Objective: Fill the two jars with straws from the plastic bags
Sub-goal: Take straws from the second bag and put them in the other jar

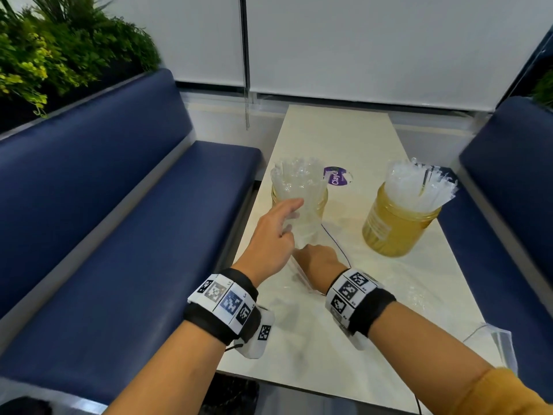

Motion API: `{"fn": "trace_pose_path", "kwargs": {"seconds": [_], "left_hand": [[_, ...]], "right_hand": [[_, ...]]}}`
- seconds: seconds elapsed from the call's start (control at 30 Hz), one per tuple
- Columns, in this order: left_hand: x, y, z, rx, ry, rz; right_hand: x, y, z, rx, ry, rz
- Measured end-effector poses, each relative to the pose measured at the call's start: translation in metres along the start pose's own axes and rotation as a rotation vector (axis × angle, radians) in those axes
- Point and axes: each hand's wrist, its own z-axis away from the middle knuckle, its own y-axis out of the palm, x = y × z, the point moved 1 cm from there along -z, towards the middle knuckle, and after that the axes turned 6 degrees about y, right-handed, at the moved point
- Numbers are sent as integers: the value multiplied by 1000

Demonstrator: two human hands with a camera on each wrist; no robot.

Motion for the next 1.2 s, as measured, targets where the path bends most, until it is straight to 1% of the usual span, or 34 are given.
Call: {"fn": "trace_pose_path", "kwargs": {"seconds": [0.07, 0.23, 0.37, 0.47, 0.53, 0.6, 0.7, 0.77, 0.87, 0.97, 1.07, 1.13, 1.17, 1.2], "left_hand": [[2, 1, 2, -3, 6, -18], [2, 2, 6, -3, 16, -54], [3, 0, 7, 45, -2, -89], [5, -3, 8, 106, 13, -139], [8, -4, 10, 143, 36, -205], [12, -3, 12, 173, 31, -246], [20, 1, 15, 180, -9, -304], [24, 6, 16, 173, -11, -344], [23, 15, 18, 98, 16, -327], [21, 21, 17, -47, 79, -363], [20, 22, 13, -227, 142, -415], [19, 22, 11, -298, 142, -426], [19, 21, 10, -314, 128, -418], [19, 21, 10, -326, 115, -393]], "right_hand": [[0, 3, -1, -8, 18, -34], [0, 15, 0, 34, 10, -114], [-2, 13, 2, -6, 8, -128], [-8, -4, 7, -19, -27, -100], [-13, -19, 12, -4, -45, -75], [-18, -33, 18, 24, -50, -61], [-21, -56, 31, 56, -47, -18], [-23, -74, 44, 66, -60, 13], [-27, -99, 61, 78, -79, -36], [-28, -117, 72, 64, -78, -70], [-29, -126, 80, 0, -93, -159], [-30, -129, 82, -47, -116, -286], [-30, -130, 82, -102, -125, -345], [-31, -132, 83, -190, -128, -405]]}}
